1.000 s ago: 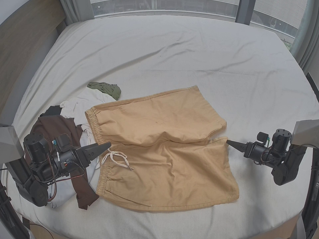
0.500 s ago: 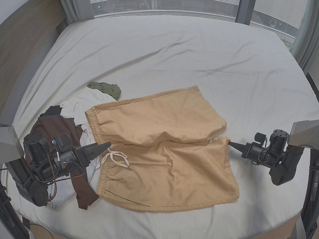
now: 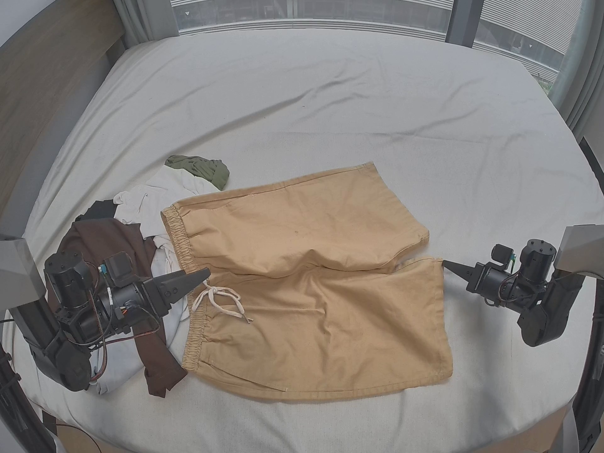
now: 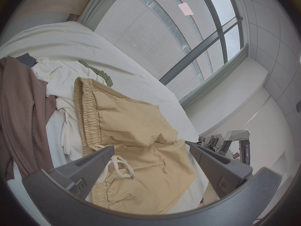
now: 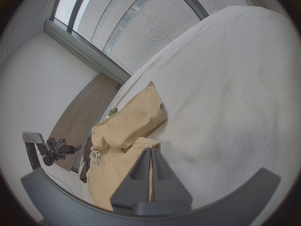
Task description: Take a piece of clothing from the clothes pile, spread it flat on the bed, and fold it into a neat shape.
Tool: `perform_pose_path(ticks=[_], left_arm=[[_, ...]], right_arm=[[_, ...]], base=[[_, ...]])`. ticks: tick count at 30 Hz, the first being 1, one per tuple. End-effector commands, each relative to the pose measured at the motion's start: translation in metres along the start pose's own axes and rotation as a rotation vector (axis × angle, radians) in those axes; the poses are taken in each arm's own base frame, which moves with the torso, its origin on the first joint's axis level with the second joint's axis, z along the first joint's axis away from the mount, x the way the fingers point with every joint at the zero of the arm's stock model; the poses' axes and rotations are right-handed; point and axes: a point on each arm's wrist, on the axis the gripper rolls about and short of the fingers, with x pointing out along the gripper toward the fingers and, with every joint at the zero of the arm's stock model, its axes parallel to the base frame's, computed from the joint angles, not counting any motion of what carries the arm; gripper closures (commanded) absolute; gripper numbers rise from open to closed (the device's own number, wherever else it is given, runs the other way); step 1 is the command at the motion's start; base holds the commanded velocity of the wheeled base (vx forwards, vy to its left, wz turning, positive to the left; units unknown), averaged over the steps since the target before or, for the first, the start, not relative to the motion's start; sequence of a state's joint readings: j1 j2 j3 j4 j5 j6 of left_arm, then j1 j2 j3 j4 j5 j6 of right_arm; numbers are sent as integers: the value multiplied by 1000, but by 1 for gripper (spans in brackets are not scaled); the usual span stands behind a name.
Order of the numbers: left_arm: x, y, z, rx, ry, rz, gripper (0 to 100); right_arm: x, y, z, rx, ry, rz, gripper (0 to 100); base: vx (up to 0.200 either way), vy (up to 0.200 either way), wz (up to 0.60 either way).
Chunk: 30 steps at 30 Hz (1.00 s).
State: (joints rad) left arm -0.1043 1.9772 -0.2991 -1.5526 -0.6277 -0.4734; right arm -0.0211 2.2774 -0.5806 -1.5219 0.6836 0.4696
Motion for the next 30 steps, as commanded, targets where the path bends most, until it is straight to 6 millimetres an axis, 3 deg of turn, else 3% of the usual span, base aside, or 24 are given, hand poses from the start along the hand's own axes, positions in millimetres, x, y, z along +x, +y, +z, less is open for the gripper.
perform_pose_path(ticks=[1, 12, 13, 19, 24, 30], left_arm=[[0, 0, 0, -1, 0, 0, 0], [-2, 0, -4, -8, 12, 6, 0], [-4, -1, -5, -10, 17, 9, 0], [-22, -7, -21, 0, 80, 35, 0], [-37, -10, -40, -17, 155, 64, 0], [-46, -4, -63, -96, 255, 114, 0]], right_arm=[[-2, 0, 4, -6, -11, -1, 100], [-1, 2, 7, -14, -19, 3, 100], [-2, 3, 7, -14, -18, 4, 0], [-12, 30, 21, -52, -46, 42, 0], [-16, 65, 18, -78, -22, 114, 0], [-12, 74, 14, -109, -10, 142, 0]], base=[[0, 0, 0], [0, 0, 0], [0, 0, 0], [0, 0, 0], [0, 0, 0], [0, 0, 0]])
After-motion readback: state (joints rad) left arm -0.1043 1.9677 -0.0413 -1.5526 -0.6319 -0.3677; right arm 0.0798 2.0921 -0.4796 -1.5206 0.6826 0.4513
